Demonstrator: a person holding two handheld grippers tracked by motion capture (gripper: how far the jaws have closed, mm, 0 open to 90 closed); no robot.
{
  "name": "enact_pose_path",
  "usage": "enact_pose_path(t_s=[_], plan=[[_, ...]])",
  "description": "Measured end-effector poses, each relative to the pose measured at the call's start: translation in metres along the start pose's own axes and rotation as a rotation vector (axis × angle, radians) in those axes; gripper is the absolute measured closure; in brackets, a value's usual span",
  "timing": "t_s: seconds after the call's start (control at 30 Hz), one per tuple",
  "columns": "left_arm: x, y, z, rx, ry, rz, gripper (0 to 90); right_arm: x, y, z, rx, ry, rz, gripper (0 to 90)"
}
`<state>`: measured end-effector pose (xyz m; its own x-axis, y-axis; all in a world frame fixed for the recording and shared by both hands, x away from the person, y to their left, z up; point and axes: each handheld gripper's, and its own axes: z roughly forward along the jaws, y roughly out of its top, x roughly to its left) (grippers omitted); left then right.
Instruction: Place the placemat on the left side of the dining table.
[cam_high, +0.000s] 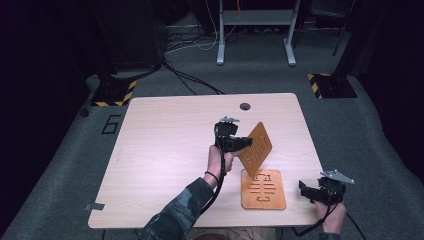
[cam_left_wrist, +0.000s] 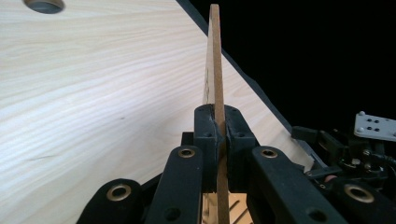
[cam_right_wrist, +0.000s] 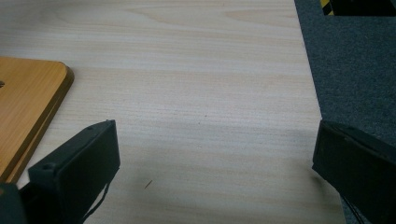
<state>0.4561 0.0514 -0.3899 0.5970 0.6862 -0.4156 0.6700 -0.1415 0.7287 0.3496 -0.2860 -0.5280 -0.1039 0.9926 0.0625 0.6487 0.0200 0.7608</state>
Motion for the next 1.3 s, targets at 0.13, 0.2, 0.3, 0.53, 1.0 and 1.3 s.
enact_pose_path(t_s=[0.13,0.2,0.3,0.53,1.0,1.3], plan=[[0.009,0.001,-0.008,-0.013,0.023,-0.01,85.8,0.0,0.001,0.001,0.019,0.001,-0.005,0.0],[0.013,0.001,-0.011,-0.016,0.031,-0.014,85.8,0.001,0.001,0.002,0.028,-0.002,-0.01,0.0],[0.02,0.002,-0.017,-0.02,0.047,-0.017,85.8,0.002,0.001,0.004,0.046,-0.006,-0.016,0.3],[0.034,0.005,-0.033,-0.042,0.077,-0.03,85.8,0.003,0.002,0.004,0.049,-0.01,-0.031,0.7],[0.071,0.009,-0.069,-0.09,0.176,-0.076,85.8,0.004,0.002,0.004,0.055,-0.017,-0.029,1.1],[0.098,0.005,-0.093,-0.116,0.246,-0.118,85.8,0.004,0.002,0.004,0.058,-0.025,-0.034,1.3]])
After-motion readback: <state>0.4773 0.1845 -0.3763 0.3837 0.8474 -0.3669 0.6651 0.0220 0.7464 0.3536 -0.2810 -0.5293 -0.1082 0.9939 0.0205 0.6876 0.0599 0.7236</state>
